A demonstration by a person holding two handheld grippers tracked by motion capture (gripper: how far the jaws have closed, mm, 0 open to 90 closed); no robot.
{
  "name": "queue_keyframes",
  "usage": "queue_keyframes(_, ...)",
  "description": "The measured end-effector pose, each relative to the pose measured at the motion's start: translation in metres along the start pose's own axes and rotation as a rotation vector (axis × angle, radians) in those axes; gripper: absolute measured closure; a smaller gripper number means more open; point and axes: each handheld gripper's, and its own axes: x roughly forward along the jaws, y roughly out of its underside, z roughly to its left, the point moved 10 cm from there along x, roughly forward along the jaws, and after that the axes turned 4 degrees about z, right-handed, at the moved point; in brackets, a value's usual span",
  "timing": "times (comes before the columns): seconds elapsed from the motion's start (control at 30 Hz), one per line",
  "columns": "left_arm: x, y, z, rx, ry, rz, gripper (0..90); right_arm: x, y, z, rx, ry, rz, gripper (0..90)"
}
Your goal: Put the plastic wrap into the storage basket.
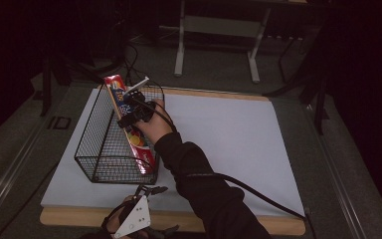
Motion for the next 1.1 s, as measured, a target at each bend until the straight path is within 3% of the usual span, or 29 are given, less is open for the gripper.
queue_keyframes(0.1, 0.001, 0.0, -0.001, 0.0, 0.001, 0.003, 2.1, -0.007, 0.003, -0.006, -0.04, 0.011, -0.016, 13.6)
queue_keyframes(0.47, 0.003, 0.001, 0.0, -0.002, 0.0, 0.008, 2.1, -0.037, 0.018, -0.031, -0.057, 0.022, -0.052, 13.4)
queue_keyframes(0.53, 0.003, 0.002, 0.001, -0.001, 0.001, 0.011, 2.0, -0.05, 0.024, -0.037, -0.074, 0.044, -0.069, 13.5)
queue_keyframes(0.8, 0.006, 0.002, 0.0, -0.004, 0.003, 0.015, 2.1, -0.073, 0.044, -0.052, -0.069, 0.046, -0.111, 13.7)
queue_keyframes(1.1, 0.007, 0.003, 0.002, -0.004, 0.002, 0.023, 2.1, -0.087, 0.065, -0.07, -0.062, 0.067, -0.123, 14.0)
